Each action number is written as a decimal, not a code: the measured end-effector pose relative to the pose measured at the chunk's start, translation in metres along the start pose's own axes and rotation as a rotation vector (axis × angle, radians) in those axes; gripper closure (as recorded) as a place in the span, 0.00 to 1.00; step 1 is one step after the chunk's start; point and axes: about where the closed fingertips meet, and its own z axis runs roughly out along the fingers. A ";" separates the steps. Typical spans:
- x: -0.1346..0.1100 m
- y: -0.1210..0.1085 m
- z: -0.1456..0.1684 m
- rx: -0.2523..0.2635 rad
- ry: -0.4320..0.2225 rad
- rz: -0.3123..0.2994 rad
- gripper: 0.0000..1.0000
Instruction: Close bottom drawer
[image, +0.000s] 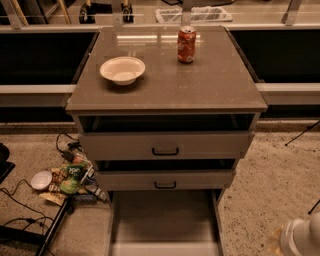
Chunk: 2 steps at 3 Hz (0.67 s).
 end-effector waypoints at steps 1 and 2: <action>0.031 0.030 0.081 -0.066 -0.023 0.066 1.00; 0.060 0.055 0.145 -0.118 -0.062 0.128 1.00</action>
Offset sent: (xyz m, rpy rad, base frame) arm -0.1032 0.0081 -0.3142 0.3219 0.2395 -0.1545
